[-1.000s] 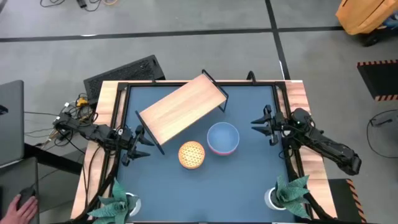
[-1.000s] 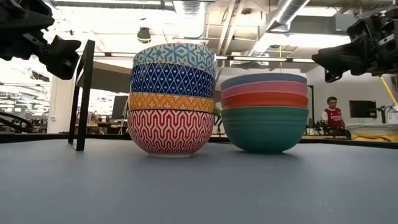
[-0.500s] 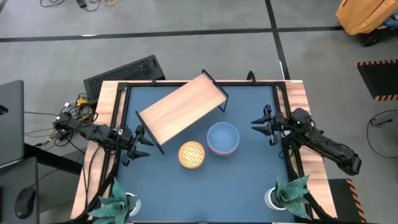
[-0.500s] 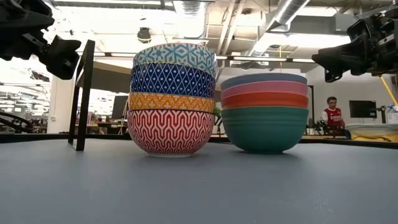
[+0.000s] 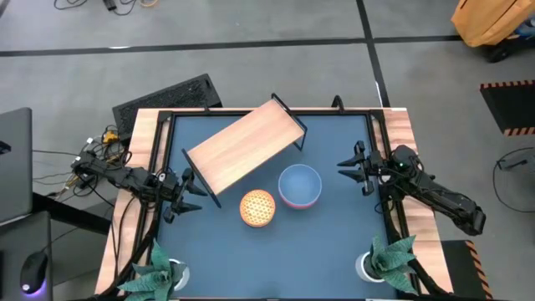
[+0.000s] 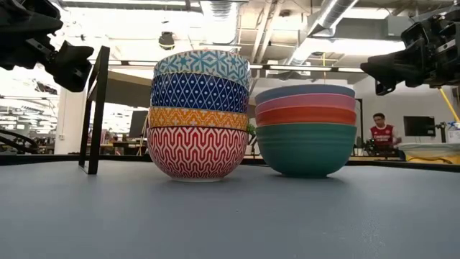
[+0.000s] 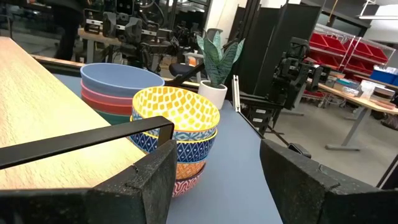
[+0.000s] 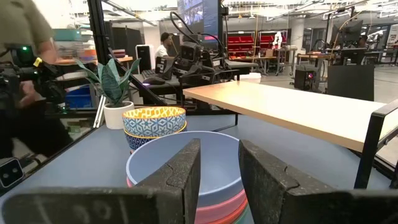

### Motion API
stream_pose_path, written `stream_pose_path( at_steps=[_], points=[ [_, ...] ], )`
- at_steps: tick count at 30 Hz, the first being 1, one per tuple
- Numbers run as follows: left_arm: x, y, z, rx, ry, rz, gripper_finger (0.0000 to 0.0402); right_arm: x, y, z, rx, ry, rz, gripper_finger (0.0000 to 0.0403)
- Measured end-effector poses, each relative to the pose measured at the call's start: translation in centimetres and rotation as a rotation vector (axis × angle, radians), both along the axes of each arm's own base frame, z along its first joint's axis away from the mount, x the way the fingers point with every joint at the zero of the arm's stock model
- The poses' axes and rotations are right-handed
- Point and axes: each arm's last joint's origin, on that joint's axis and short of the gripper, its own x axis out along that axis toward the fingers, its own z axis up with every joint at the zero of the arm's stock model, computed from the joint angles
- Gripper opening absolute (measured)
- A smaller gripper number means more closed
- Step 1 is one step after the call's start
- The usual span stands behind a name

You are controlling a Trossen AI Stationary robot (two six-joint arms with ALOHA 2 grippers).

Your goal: Place and stack bowls onto a shelf

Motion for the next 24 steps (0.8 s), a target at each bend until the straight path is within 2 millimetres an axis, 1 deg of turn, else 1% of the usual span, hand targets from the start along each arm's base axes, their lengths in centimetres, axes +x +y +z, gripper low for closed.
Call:
stream_pose_path(
  at_steps=[12, 17, 21, 24],
  points=[
    [0.0, 0.0, 0.0, 0.0, 0.0, 0.001, 0.0215, 0.0, 0.0, 0.0, 0.0, 0.0, 0.0, 0.0134],
    [0.02, 0.09, 0.06, -0.013, -0.004, 0.031, 0.0215, 0.0, 0.0, 0.0, 0.0, 0.0, 0.0, 0.0134],
    [0.01, 0.06, 0.04, -0.127, 0.025, 0.014, 0.0215, 0.0, 0.0, 0.0, 0.0, 0.0, 0.0, 0.0134],
    [0.0, 0.0, 0.03, -0.289, 0.067, -0.013, 0.0215, 0.0, 0.0, 0.0, 0.0, 0.0, 0.0, 0.0134]
  ],
)
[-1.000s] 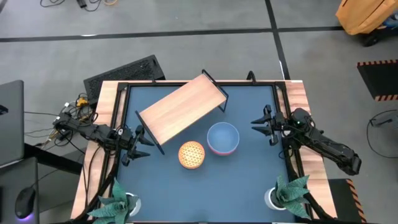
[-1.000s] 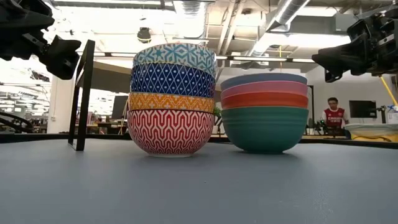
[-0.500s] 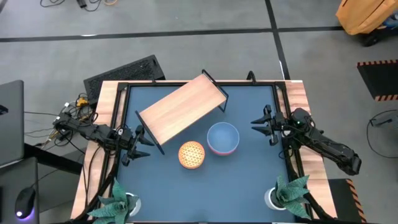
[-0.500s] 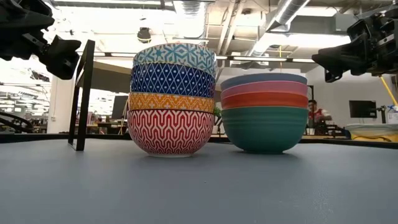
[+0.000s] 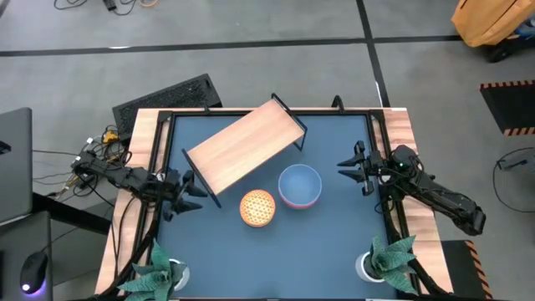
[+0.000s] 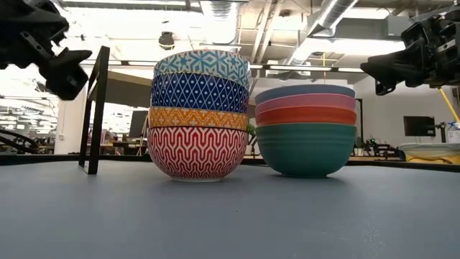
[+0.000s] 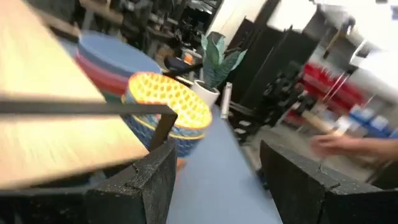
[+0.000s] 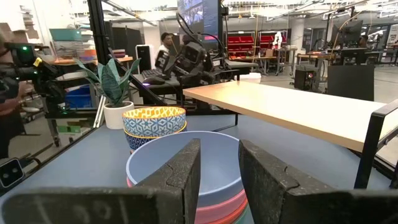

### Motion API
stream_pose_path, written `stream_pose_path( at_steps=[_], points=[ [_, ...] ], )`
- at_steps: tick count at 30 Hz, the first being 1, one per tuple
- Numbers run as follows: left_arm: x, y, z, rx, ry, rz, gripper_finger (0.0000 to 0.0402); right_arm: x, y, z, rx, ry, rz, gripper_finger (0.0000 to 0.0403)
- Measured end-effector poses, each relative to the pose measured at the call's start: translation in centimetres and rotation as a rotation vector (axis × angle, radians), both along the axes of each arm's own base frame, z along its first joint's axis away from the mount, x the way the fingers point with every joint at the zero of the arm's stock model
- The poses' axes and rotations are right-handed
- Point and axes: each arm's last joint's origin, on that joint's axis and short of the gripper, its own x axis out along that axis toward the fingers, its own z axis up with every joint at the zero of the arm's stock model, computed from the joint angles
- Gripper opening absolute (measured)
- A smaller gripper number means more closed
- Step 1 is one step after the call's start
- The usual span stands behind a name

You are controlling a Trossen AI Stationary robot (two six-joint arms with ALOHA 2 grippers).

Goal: Place and stack bowls onto a shelf
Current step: Prepare the shelf

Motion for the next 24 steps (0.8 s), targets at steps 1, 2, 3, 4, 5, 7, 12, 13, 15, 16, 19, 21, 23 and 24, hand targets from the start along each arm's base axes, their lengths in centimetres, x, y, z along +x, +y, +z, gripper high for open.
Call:
stream_pose_path(
  at_steps=[1, 2, 3, 4, 5, 7, 12, 13, 15, 16, 19, 21, 23, 24],
  points=[
    [0.0, 0.0, 0.1, -0.058, 0.009, -0.002, 0.0215, 0.0, 0.0, 0.0, 0.0, -0.001, 0.0, 0.0134],
    [0.0, 0.0, 0.1, -0.105, 0.018, 0.004, 0.0215, 0.0, 0.0, 0.0, 0.0, 0.0, 0.0, 0.0134],
    [0.0, 0.1, 0.1, -0.143, 0.027, 0.014, 0.0215, 0.0, 0.0, 0.0, 0.0, 0.0, 0.0, 0.0134],
    [0.0, 0.1, 0.1, -0.171, 0.033, 0.025, 0.0215, 0.0, 0.0, 0.0, 0.0, 0.0, 0.0, 0.0134],
    [0.0, 0.1, 0.0, -0.18, 0.035, 0.036, 0.0215, 0.0, 0.0, 0.0, 0.0, 0.0, 0.0, 0.0134],
    [0.0, 0.3, 0.1, -0.175, 0.025, 0.084, 0.0215, 0.0, 0.0, 0.0, 0.0, 0.0, 0.0, 0.0134],
    [0.0, 1.1, 0.6, -0.254, -0.039, 0.352, 0.0215, 0.0, 0.0, 0.0, 0.0, -0.001, -0.005, 0.0134],
    [0.0, 1.2, 0.9, -0.33, -0.069, 0.383, 0.0215, 0.0, 0.0, 0.0, 0.001, -0.001, -0.014, 0.0134],
    [-0.3, 1.4, 1.9, -0.478, -0.149, 0.385, 0.0215, 0.0, -0.1, 0.0, 0.001, -0.002, -0.024, 0.0134],
    [-0.4, 1.4, 2.3, -0.534, -0.172, 0.371, 0.0215, 0.0, -0.1, 0.0, 0.001, -0.002, -0.024, 0.0134],
    [-0.7, 1.4, 4.4, -0.591, -0.214, 0.315, 0.0215, 0.0, -0.1, 0.0, 0.001, -0.003, -0.024, 0.0134],
    [-1.0, 1.5, 6.5, -0.587, -0.264, 0.305, 0.0215, 0.0, -0.1, 0.0, 0.002, -0.002, -0.024, 0.0134],
    [-1.2, 1.6, 8.4, -0.573, -0.293, 0.299, 0.0215, 0.0, -0.1, 0.0, 0.001, -0.002, -0.024, 0.0134],
    [-1.1, 1.5, 9.0, -0.546, -0.285, 0.292, 0.0215, 0.0, -0.1, 0.0, 0.001, -0.002, -0.024, 0.0134]
  ],
)
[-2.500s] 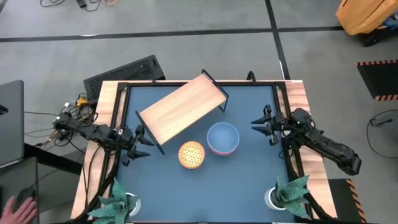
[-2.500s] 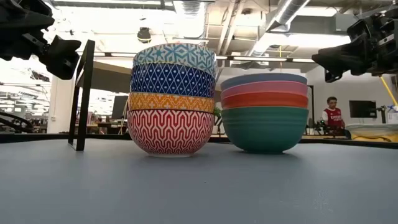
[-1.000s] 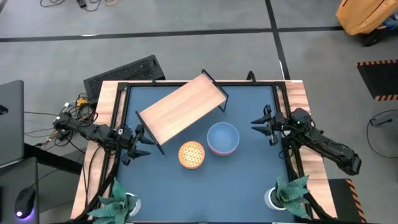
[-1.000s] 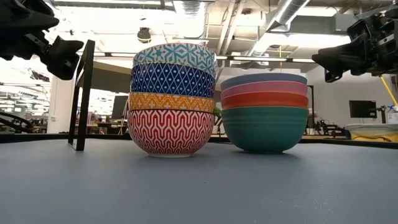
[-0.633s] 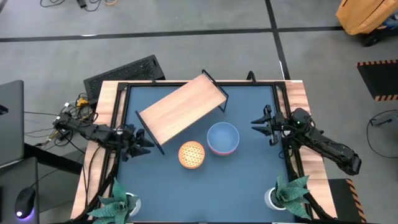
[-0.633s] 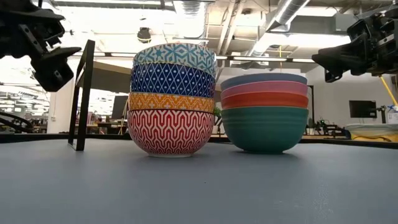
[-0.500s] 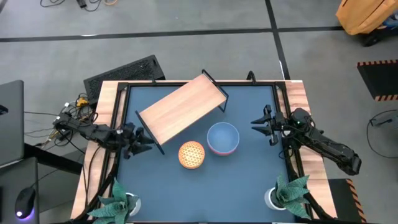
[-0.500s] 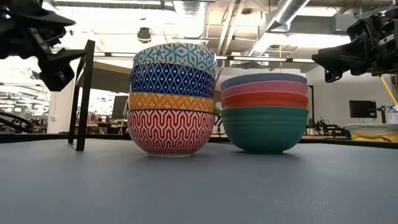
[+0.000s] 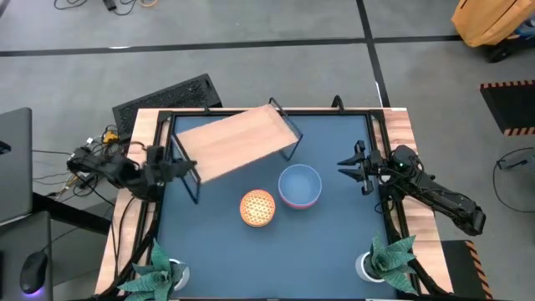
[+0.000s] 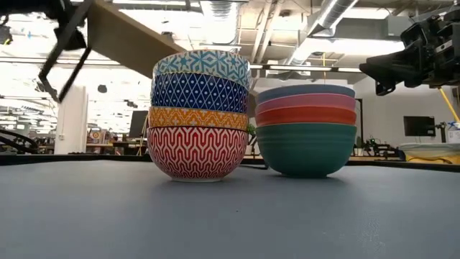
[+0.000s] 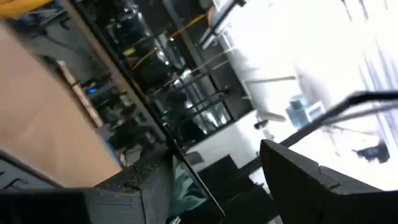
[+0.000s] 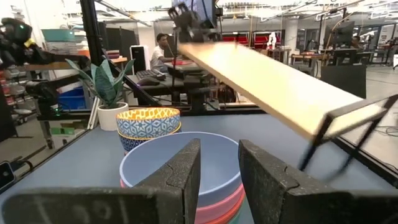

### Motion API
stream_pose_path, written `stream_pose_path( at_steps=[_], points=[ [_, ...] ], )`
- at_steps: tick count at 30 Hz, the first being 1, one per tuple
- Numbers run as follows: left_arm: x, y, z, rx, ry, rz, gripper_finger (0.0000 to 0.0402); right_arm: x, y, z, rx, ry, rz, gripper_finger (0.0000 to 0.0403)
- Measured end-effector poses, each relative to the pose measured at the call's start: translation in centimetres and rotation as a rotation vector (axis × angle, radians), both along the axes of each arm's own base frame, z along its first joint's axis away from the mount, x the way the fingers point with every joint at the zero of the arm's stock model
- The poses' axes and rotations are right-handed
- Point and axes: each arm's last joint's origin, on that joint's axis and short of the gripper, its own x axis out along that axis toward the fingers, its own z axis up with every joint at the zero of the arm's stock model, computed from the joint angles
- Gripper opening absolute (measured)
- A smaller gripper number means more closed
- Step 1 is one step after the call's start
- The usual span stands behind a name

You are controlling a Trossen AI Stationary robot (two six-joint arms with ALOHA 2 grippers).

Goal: Place and stack bowls onto a shelf
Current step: Prepare the shelf

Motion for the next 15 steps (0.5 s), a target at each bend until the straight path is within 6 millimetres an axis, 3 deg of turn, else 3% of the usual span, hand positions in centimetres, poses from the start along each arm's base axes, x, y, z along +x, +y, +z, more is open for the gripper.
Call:
stream_pose_path(
  at_steps=[4, 9, 12, 15],
  points=[
    [1.0, -0.4, -0.4, 0.06, 0.245, -0.03, 0.0215, 0.0, 0.0, 0.0, 0.0, 0.0, 0.0, 0.0134],
    [2.1, -0.7, -5.1, -0.06, 0.656, 0.011, 0.0214, 0.0, 0.0, 0.0, 0.0, 0.0, 0.0, 0.0134],
    [2.3, -0.8, -6.2, -0.219, 0.749, 0.025, 0.0214, 0.0, 0.0, 0.0, 0.0, 0.0, 0.0, 0.0134],
    [2.6, -1.1, -6.4, -0.25, 0.766, -0.021, 0.0214, 0.0, 0.0, 0.0, 0.0, 0.0, 0.0, 0.0134]
  ],
)
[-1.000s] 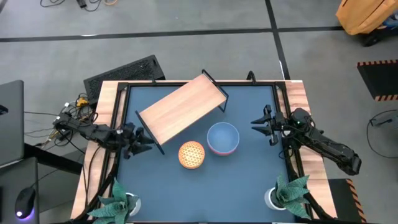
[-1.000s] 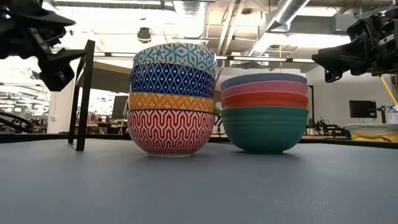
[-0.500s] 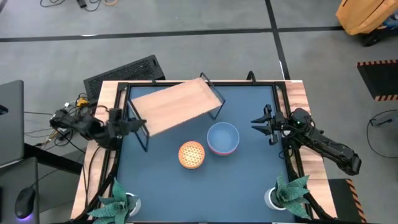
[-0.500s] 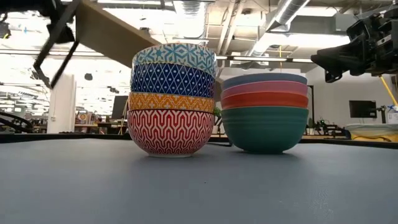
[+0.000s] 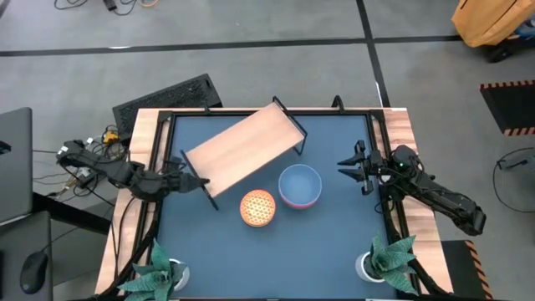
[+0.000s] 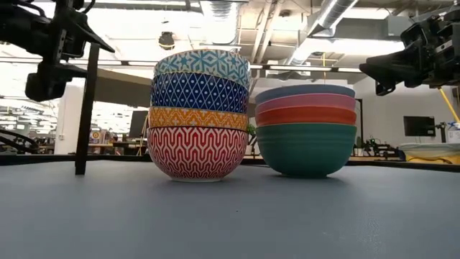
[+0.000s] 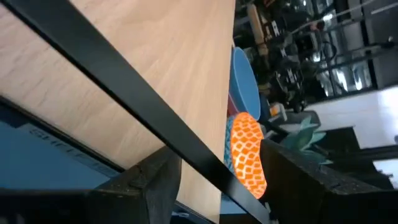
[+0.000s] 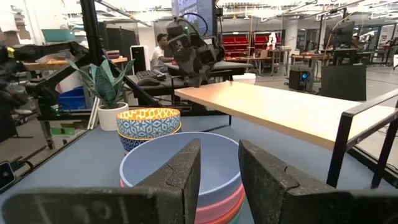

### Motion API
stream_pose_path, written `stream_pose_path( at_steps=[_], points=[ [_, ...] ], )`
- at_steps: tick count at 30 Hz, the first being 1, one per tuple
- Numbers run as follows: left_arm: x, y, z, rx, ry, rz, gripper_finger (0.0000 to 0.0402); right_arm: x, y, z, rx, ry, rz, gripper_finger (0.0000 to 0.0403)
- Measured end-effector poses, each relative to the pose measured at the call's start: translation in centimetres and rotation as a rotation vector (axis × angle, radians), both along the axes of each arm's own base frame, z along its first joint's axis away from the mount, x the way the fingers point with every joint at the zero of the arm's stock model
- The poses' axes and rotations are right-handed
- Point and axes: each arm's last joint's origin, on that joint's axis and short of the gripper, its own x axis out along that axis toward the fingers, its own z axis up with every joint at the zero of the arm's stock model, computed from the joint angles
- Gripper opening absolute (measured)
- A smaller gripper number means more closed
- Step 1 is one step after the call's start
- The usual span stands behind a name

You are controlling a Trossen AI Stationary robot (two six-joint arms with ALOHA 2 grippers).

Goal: Place and stack bowls onto a shelf
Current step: Prepare the shelf

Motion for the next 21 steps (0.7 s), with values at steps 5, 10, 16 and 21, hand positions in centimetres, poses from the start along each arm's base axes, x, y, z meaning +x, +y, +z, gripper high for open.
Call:
stream_pose_path(
  at_steps=[5, 10, 16, 21],
  points=[
    [-0.1, -0.5, 0.9, -0.078, -0.042, -0.164, 0.0214, 0.0, 0.0, 0.0, 0.0, 0.0, 0.0, 0.0134],
    [-1.0, -0.2, 1.7, -0.116, 0.012, -0.137, 0.0215, 0.0, 0.0, 0.0, 0.0, 0.0, 0.0, 0.0134],
    [-1.3, -0.1, 1.6, -0.201, 0.05, -0.094, 0.0215, 0.0, 0.0, 0.0, 0.0, 0.0, 0.0, 0.0134],
    [-1.2, -0.2, 1.8, -0.261, 0.016, -0.131, 0.0215, 0.0, 0.0, 0.0, 0.0, 0.0, 0.0, 0.0134]
  ],
)
